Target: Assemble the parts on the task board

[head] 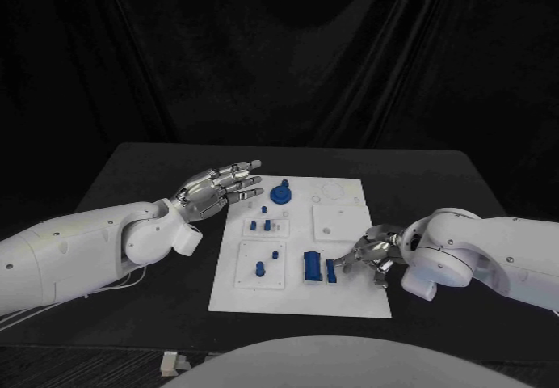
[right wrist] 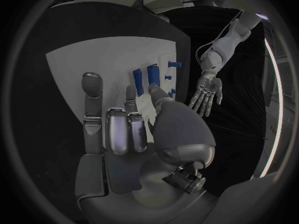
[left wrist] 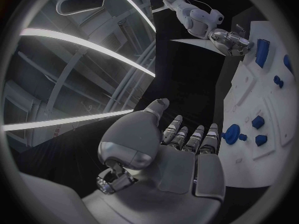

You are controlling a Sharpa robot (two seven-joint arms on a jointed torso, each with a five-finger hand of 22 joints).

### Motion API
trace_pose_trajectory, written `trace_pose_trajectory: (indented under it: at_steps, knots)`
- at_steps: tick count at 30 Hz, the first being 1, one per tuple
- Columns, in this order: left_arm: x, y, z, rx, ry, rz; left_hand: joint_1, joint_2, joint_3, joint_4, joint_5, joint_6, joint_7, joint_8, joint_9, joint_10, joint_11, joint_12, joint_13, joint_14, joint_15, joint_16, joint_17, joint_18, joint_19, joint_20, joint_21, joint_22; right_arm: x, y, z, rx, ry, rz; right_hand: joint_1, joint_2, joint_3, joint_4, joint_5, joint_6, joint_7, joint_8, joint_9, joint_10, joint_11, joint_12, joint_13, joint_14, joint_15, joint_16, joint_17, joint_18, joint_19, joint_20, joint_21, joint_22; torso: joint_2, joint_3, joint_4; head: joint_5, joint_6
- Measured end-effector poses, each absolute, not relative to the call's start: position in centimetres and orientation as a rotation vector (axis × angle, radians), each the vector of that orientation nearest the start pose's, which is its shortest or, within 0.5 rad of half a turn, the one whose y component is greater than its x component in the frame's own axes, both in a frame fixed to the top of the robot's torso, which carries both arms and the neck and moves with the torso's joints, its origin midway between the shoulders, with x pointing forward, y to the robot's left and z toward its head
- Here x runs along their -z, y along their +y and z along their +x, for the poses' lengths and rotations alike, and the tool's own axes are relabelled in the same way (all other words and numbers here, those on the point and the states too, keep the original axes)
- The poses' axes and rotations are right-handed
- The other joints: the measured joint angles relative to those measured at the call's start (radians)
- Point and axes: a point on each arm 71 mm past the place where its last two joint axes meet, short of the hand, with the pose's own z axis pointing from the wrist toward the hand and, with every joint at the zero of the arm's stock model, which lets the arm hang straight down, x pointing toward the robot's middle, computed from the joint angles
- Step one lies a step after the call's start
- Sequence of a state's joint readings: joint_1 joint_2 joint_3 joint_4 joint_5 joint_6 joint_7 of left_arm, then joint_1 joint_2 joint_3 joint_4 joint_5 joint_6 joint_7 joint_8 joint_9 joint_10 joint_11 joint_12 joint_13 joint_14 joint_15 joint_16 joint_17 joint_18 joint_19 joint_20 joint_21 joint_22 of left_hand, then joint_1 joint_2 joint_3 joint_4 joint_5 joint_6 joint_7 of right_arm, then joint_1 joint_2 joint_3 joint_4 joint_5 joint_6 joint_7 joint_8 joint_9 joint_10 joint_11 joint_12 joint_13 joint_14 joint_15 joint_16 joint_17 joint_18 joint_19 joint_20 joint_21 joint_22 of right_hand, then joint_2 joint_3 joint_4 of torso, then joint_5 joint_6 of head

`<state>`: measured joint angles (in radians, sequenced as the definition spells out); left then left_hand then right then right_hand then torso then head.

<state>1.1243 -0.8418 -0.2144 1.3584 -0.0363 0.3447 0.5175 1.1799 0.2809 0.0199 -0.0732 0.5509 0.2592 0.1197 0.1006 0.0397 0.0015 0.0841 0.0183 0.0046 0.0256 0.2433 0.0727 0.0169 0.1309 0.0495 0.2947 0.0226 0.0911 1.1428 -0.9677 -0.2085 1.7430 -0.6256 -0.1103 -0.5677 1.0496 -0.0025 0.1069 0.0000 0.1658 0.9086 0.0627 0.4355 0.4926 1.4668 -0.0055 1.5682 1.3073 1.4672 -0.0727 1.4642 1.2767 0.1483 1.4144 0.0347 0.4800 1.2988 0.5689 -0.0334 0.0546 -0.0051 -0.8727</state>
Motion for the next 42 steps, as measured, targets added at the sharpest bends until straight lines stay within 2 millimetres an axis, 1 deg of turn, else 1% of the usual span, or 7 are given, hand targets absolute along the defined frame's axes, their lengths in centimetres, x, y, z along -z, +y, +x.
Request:
trace_pose_trajectory:
  at_steps: [4, 8, 13, 19, 26, 32, 42]
  knots:
    - [27.0, 23.1, 45.3, 1.981, 1.750, -1.052, 0.000, 0.000, 0.000, 0.000, 0.000, 0.000, 0.000, 0.000, 0.000, 0.000, 0.000, 0.000, 0.001, 0.000, 0.000, 0.000, 0.000, 0.000, 0.000, 0.000, 0.000, 0.001, 27.6, -22.5, 37.6, -0.610, 2.476, 0.694, 0.059, 0.022, -0.017, -0.002, 0.024, -0.020, -0.021, 0.112, 0.081, -0.002, -0.016, 0.000, 0.000, -0.002, -0.015, 0.005, 0.007, 0.000, 0.004, -0.011, 0.000, 0.000, 0.000, 0.0000, 0.0000, -0.001, 0.000]
    - [27.0, 23.1, 45.3, 1.981, 1.750, -1.052, -0.008, 0.000, 0.000, 0.000, 0.000, 0.000, 0.000, 0.000, 0.000, -0.001, 0.007, 0.000, 0.001, 0.004, 0.004, 0.000, 0.000, 0.000, 0.000, 0.000, 0.000, 0.001, 26.4, -22.3, 37.7, -0.695, 2.398, 0.606, 0.095, 0.047, -0.012, -0.002, 0.051, -0.046, -0.018, 0.127, 0.092, 0.002, -0.020, 0.000, 0.000, -0.002, -0.015, 0.007, 0.013, 0.000, 0.004, -0.011, 0.014, 0.002, 0.000, 0.0000, 0.0000, -0.003, 0.000]
    - [27.0, 23.0, 45.3, 1.982, 1.751, -1.052, -0.008, 0.000, 0.003, -0.003, 0.000, 0.001, 0.001, 0.002, 0.000, 0.000, 0.007, 0.005, 0.002, 0.004, 0.004, 0.001, 0.000, 0.000, 0.000, 0.000, 0.000, 0.001, 25.8, -21.8, 37.8, -0.813, 2.335, 0.493, 0.049, 0.082, -0.037, 0.132, 0.055, -0.083, 0.024, -0.046, -0.064, 0.000, 0.012, 0.000, 0.000, -0.001, 0.008, 0.008, 0.009, 0.000, 0.003, 0.003, 0.049, 0.009, 0.000, 0.0000, 0.0000, -0.003, 0.000]
    - [27.0, 23.2, 45.3, 1.981, 1.750, -1.054, -0.016, 0.000, 0.011, -0.011, 0.000, 0.004, 0.004, 0.004, 0.000, 0.009, 0.017, 0.031, 0.008, 0.003, 0.004, 0.005, 0.001, -0.016, 0.007, 0.000, 0.004, 0.001, 26.1, -21.4, 37.1, -0.909, 2.276, 0.325, 0.000, 0.092, -0.107, 0.285, 0.003, -0.070, 0.039, -0.170, -0.205, -0.002, 0.020, 0.000, 0.001, 0.000, 0.016, 0.026, 0.029, 0.000, 0.002, 0.012, 0.106, 0.009, 0.000, 0.0001, 0.0000, 0.000, 0.000]
    - [27.1, 23.5, 45.2, 1.975, 1.746, -1.058, -0.018, -0.003, 0.012, -0.012, 0.000, 0.004, 0.004, 0.004, 0.000, 0.006, 0.020, 0.035, 0.009, 0.003, 0.003, 0.005, 0.001, -0.016, 0.007, 0.000, 0.004, 0.001, 26.6, -21.2, 36.4, -0.933, 2.201, 0.075, -0.051, 0.120, -0.216, 0.293, 0.074, -0.043, 0.022, -0.250, -0.297, -0.002, 0.002, 0.000, 0.001, 0.000, 0.005, 0.035, 0.031, 0.000, 0.012, 0.003, 0.168, 0.009, 0.000, 0.0001, 0.0000, 0.003, 0.000]
    - [27.1, 23.5, 45.2, 1.976, 1.746, -1.058, -0.018, -0.003, 0.012, -0.012, 0.000, 0.004, 0.004, 0.004, 0.000, 0.009, 0.023, 0.035, 0.009, 0.000, 0.007, 0.005, 0.001, -0.016, 0.007, 0.000, 0.004, 0.001, 27.3, -21.1, 35.9, -0.916, 2.202, -0.048, -0.163, 0.200, -0.328, 0.294, 0.021, -0.030, 0.016, -0.302, -0.362, 0.000, -0.004, 0.000, 0.001, 0.000, 0.005, 0.040, 0.031, 0.000, 0.015, -0.001, 0.185, 0.009, 0.000, 0.0002, 0.0000, 0.001, 0.000]
    - [27.1, 23.5, 45.2, 1.976, 1.747, -1.059, -0.018, -0.003, 0.012, -0.012, 0.000, 0.004, 0.004, 0.004, 0.001, 0.009, 0.023, 0.035, 0.010, 0.000, 0.007, 0.005, 0.001, -0.016, 0.007, 0.000, 0.004, 0.001, 28.2, -21.0, 35.7, -0.887, 2.235, -0.129, -0.204, 0.241, -0.383, 0.293, -0.018, -0.022, 0.016, -0.322, -0.390, 0.000, -0.004, 0.000, 0.000, 0.000, 0.005, 0.040, 0.031, 0.000, 0.015, -0.001, 0.185, 0.009, 0.000, 0.0001, 0.0000, 0.002, 0.000]
